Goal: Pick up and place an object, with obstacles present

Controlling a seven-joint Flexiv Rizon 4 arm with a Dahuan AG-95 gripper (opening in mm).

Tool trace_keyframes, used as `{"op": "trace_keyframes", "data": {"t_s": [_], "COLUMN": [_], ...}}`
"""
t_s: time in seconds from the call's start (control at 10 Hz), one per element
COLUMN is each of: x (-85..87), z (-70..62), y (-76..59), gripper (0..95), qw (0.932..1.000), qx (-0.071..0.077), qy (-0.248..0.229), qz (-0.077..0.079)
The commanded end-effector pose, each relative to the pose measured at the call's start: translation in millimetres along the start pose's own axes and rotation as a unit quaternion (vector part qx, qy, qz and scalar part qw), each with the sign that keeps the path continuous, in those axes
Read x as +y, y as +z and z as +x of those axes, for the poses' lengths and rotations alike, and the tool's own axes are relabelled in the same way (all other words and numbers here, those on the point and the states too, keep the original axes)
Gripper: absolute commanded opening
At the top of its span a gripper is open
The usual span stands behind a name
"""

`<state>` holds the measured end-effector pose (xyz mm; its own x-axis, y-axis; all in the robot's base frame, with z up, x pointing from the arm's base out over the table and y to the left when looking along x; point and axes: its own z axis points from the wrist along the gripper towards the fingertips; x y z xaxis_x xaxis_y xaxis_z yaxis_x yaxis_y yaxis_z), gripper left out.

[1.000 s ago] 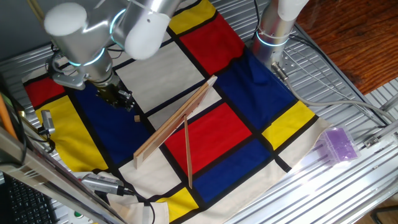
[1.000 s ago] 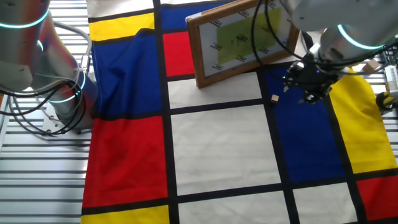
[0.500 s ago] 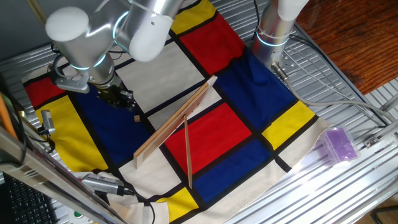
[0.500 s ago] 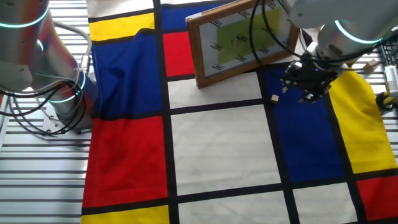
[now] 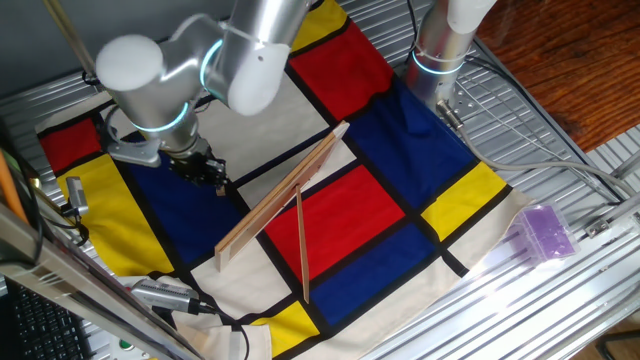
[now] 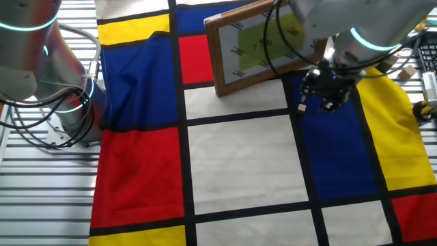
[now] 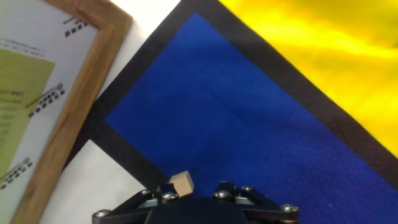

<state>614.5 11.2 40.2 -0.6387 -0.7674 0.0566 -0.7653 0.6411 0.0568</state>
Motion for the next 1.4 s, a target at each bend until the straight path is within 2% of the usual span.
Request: {"op": "trace_keyframes", "data": {"t_s": [0.1,0.4,0.7,1.2,1.4], "x": [-0.8,5.6,8.1,12.0,11.4], "z": [0.8,4.8,5.1,8.7,8.5], "y": [12.3,22.7,16.9,25.8,28.0], "gripper": [38.0,38.0,38.0,38.0,0.0], "qw": [1.0000,0.9999,1.0000,1.0000,0.9999], "qx": [-0.003,-0.007,-0.003,-0.006,-0.009], "qy": [-0.006,-0.008,-0.006,-0.001,0.000], "qz": [0.001,-0.002,-0.003,0.002,0.005]}}
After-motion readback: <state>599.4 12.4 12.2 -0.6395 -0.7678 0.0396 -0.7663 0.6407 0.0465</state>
